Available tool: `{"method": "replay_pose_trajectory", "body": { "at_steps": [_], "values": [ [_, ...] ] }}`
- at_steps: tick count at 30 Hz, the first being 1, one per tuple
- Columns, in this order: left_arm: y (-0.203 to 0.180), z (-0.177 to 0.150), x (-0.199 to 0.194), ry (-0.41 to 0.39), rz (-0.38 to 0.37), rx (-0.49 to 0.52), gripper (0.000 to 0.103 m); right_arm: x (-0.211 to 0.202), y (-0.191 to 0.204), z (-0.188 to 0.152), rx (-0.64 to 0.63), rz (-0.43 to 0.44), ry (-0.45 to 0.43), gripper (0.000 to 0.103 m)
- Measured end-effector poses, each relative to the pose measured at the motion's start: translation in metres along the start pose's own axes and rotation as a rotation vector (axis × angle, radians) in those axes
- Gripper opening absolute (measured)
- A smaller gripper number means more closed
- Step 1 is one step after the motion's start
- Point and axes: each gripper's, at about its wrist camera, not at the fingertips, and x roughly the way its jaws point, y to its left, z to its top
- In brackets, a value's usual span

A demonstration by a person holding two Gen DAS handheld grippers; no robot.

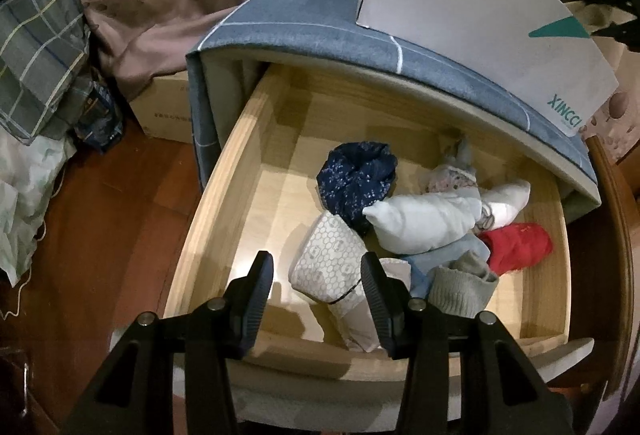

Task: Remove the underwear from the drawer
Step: 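Lift the beige lace underwear and carry it into the white box with the right tool, then open the right tool to release the beige underwear in the box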

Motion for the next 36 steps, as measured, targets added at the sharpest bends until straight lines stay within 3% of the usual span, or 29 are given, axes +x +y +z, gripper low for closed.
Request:
{"method": "replay_pose_trajectory", "body": {
  "at_steps": [5, 16, 19, 21, 29, 36],
  "values": [
    [-0.001, 0.001, 0.0, 0.002, -0.008, 0.002, 0.046, 0.03, 0.003, -0.001, -0.032, -0.046, 0.042, 0.057],
    [0.002, 0.002, 0.0, 0.0, -0.014, -0.004, 0.046, 0.051, -0.005, -0.015, 0.05, -0.004, 0.123, 0.062],
    [0.002, 0.002, 0.0, -0.001, -0.013, -0.003, 0.046, 0.045, -0.005, -0.015, 0.055, 0.005, 0.124, 0.067],
    [0.001, 0.002, 0.001, -0.001, -0.012, -0.004, 0.046, 0.039, -0.004, -0.013, 0.055, 0.013, 0.119, 0.076],
    [0.0, 0.001, 0.001, -0.004, -0.004, -0.001, 0.046, -0.004, -0.002, -0.019, 0.047, 0.038, 0.079, 0.076],
    [-0.001, 0.0, 0.0, 0.004, 0.009, 0.009, 0.046, -0.049, -0.006, -0.057, 0.042, 0.105, 0.071, 0.076]
  ]
}}
